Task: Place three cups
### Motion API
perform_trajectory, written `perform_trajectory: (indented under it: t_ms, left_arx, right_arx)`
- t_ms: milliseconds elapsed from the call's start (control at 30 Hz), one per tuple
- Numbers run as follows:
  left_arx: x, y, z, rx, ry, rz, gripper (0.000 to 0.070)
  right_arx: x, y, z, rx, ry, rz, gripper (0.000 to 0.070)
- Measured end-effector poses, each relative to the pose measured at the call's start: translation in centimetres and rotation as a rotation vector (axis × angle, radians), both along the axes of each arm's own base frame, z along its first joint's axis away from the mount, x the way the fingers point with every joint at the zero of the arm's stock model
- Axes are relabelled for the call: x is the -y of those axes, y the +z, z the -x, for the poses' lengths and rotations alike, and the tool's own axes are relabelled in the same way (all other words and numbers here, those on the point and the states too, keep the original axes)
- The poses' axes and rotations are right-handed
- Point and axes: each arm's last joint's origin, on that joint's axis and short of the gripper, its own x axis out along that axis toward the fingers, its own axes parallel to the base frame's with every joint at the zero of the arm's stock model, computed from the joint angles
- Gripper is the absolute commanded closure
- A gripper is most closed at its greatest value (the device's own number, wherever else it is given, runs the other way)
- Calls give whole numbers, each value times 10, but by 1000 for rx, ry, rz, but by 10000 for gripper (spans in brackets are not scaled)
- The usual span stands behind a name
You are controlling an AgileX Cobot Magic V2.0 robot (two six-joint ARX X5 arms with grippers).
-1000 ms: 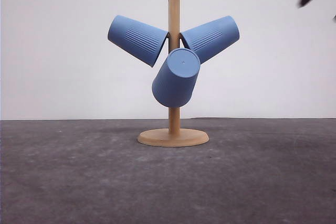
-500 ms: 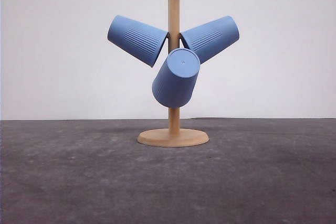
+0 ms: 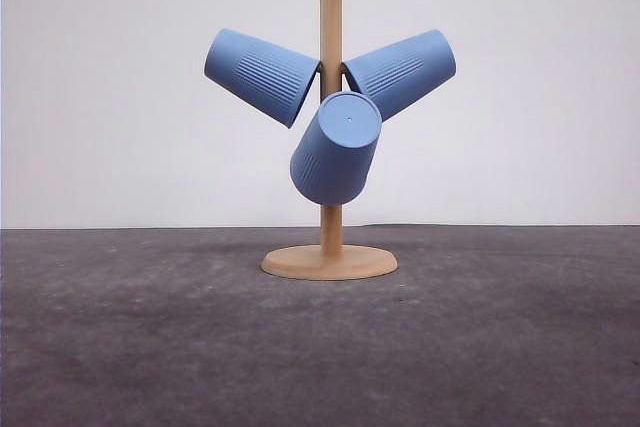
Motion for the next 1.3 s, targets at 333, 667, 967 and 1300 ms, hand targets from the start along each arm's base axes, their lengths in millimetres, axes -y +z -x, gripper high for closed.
perform_trajectory:
  t_ms: [333,667,967,1300]
  left_arx:
    - [0,0,0,-2,7,8,700]
    - [-5,3,27,271,28,38,700]
    - [-12,-83,30,616,122,122,700]
    - [-14,-134,28,684,158,159,700]
  right_arx:
    - [0,0,0,-1,-4,-6,700]
    - [0,0,0,0,-4,-6,700]
    - [0,0,0,0,-4,-6,700]
    - [0,0,0,0,-4,-6,700]
